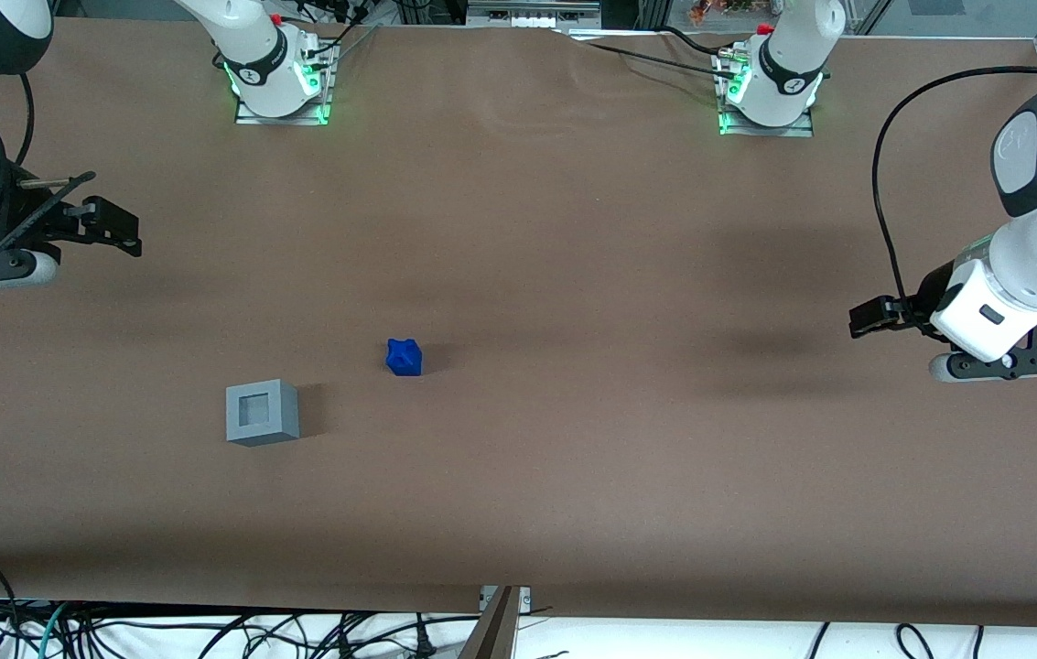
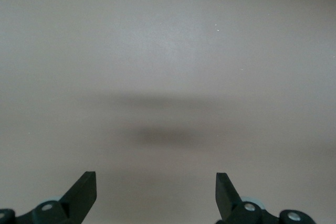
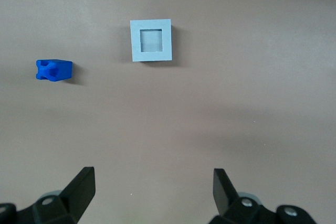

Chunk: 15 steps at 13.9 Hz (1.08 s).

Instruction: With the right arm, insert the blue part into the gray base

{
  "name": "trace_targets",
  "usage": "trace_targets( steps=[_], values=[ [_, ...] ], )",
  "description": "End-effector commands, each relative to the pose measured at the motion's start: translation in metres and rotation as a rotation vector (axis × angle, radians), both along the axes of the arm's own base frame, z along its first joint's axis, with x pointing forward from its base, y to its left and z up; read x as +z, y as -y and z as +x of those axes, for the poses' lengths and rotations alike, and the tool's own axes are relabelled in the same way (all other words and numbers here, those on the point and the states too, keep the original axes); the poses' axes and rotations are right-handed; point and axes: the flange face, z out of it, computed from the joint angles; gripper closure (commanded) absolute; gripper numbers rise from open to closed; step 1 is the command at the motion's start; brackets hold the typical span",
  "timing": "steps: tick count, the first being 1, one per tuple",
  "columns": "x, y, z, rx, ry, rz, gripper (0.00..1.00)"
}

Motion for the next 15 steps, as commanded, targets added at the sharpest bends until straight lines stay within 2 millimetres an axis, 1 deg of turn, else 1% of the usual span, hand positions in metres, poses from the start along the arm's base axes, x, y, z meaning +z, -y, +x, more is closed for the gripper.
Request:
trace_targets(
  steps=[1, 4, 6, 9, 14, 15],
  values=[
    [0.0043, 0.0036, -0.0028, 0.01, -0.006, -0.007, 0.01],
    [0.0032, 0.0036, -0.0026, 0.008, -0.009, -0.007, 0.01],
    [0.0016, 0.0085, -0.0019, -0.001, -0.012, -0.006, 0.01],
    [-0.0014, 0.0094, -0.0017, -0.002, -0.018, -0.007, 0.01],
    [-0.0037, 0.0082, -0.0022, -0.002, -0.025, -0.004, 0.01],
    [-0.0037, 0.004, -0.0025, 0.004, -0.025, -0.004, 0.01]
  ],
)
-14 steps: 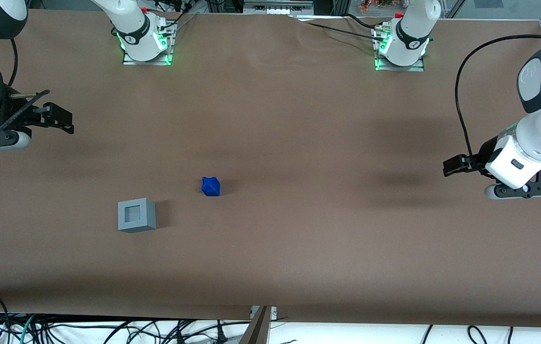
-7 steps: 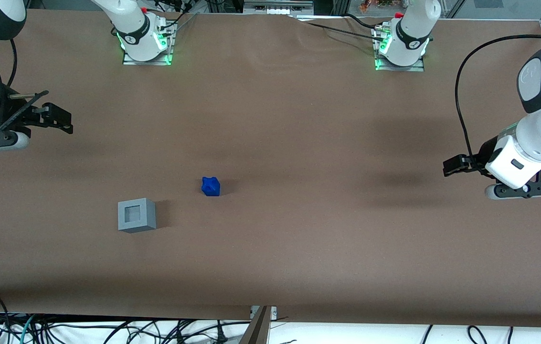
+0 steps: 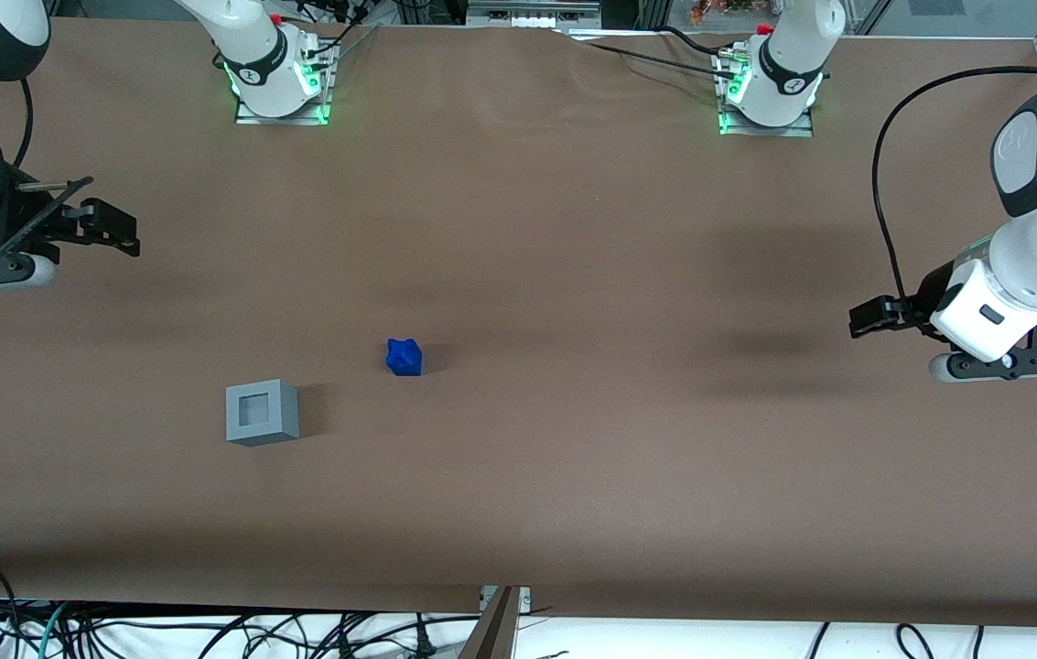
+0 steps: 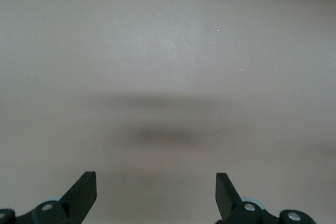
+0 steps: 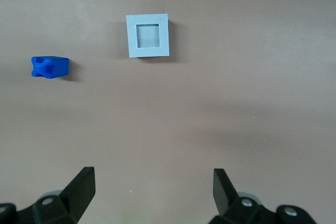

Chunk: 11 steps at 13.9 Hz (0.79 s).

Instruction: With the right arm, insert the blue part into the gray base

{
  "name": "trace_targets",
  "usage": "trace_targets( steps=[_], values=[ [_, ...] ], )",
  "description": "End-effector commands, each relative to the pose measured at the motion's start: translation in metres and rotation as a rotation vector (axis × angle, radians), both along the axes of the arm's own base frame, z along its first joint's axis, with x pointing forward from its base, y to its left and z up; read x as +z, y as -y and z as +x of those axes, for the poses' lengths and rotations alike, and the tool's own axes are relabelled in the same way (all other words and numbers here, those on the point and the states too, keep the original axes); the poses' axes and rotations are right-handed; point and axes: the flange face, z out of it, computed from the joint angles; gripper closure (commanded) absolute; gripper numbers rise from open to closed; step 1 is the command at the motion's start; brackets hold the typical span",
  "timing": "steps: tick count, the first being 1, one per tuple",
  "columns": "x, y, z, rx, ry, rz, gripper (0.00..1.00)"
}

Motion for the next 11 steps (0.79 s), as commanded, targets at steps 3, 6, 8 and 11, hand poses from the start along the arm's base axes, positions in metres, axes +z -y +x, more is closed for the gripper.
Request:
trace_targets(
  steps=[3, 6, 8, 11],
  values=[
    [-0.011, -0.011, 0.001, 0.015, -0.03, 0.043, 0.01],
    [-0.048, -0.048, 0.018, 0.035, -0.06, 0.097, 0.01],
    [-0.086, -0.093, 0.034, 0.004, -0.043, 0.098, 0.01],
    [-0.141, -0.149, 0.052, -0.04, 0.0, 0.096, 0.01]
  ],
)
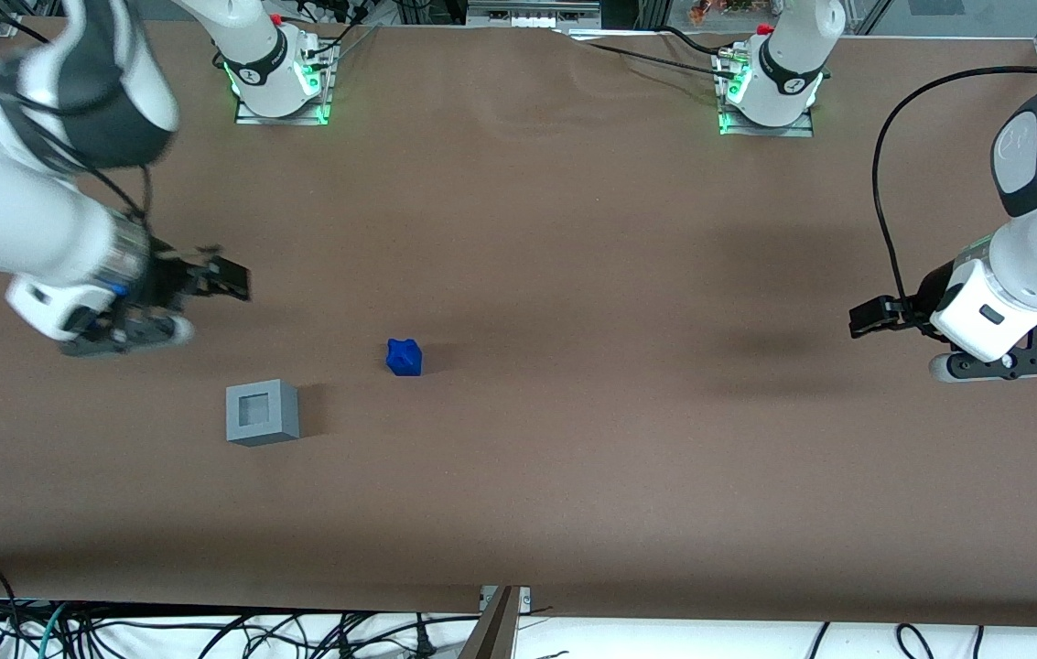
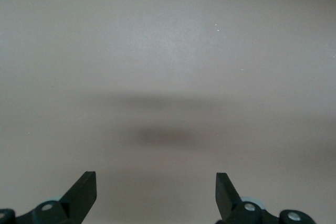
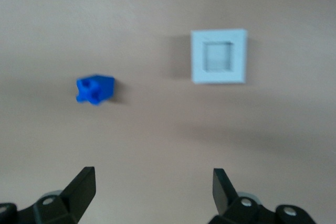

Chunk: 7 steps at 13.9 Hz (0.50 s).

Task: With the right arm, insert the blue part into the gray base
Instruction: 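Move the open right gripper over the blue block and lower it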

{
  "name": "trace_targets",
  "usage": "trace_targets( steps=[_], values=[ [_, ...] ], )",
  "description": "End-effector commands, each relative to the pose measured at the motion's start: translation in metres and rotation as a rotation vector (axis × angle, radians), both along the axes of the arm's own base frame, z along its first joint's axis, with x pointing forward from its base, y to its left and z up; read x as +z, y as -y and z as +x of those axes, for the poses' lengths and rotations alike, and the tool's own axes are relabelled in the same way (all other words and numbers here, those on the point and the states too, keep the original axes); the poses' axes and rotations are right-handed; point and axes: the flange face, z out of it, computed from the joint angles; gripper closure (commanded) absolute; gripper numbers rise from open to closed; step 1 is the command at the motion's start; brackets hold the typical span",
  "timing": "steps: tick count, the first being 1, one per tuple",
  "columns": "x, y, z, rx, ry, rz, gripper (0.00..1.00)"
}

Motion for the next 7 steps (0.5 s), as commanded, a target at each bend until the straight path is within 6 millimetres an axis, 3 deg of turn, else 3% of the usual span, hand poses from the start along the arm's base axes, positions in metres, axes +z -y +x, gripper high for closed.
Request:
trace_targets(
  steps=[1, 4, 7],
  values=[
    [-0.047, -0.049, 0.013, -0.061, 0.028, 0.006, 0.01],
    [-0.101, -0.102, 0.014, -0.09, 0.057, -0.002, 0.01],
    [-0.148, -0.124, 0.018, -0.169, 0.073, -0.002, 0.02]
  ],
)
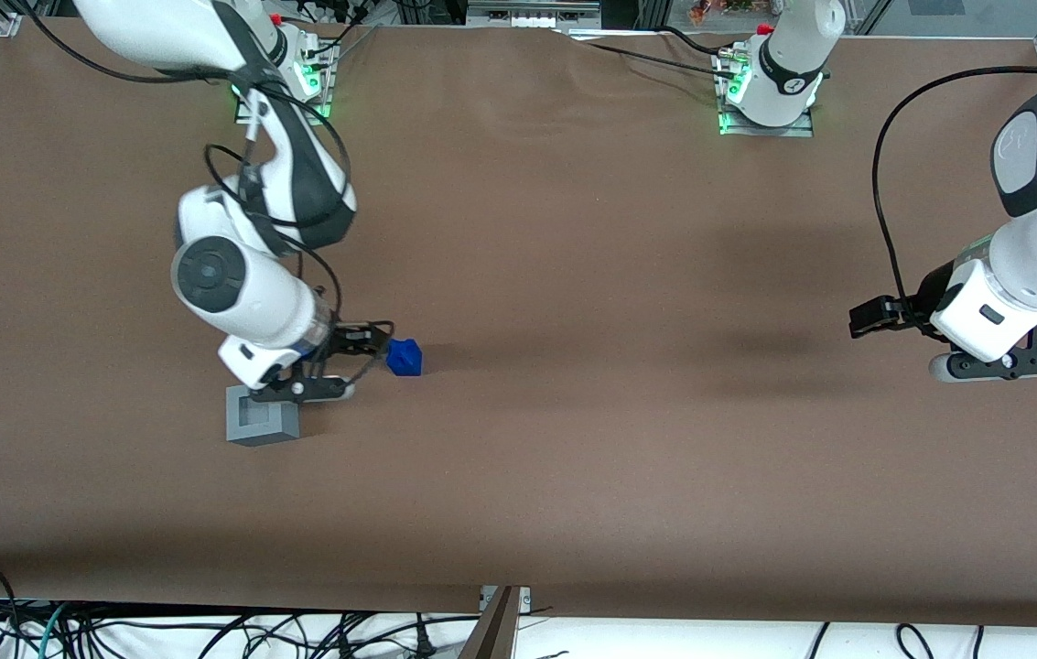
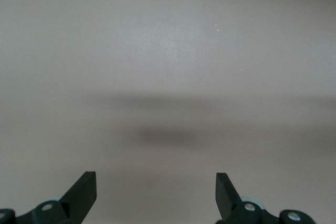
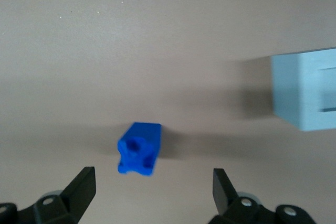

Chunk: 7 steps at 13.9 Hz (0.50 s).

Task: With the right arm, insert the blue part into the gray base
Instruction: 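Move the open right gripper over the blue block and lower it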

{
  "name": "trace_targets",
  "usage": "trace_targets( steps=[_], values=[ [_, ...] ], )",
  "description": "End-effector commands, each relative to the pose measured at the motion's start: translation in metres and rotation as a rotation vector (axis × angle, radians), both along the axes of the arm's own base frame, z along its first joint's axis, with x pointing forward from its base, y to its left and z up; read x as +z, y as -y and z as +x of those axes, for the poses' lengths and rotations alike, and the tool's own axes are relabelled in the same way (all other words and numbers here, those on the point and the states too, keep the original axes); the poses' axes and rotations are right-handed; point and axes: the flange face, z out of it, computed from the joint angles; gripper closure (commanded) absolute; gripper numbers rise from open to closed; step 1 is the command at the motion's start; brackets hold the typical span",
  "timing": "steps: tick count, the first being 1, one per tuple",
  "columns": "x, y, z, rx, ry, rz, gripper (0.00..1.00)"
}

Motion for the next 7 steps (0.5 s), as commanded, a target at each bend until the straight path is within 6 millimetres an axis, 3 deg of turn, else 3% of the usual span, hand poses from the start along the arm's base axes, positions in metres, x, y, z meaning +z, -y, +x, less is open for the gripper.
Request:
trace_targets(
  steps=[1, 3, 7],
  values=[
    [-0.03, -0.011, 0.007, -0.077, 0.023, -0.001, 0.02],
    [-0.055, -0.024, 0.003, -0.114, 0.019, -0.004, 0.02],
    [-0.085, -0.043, -0.021, -0.168, -0.015, -0.027, 0.02]
  ],
)
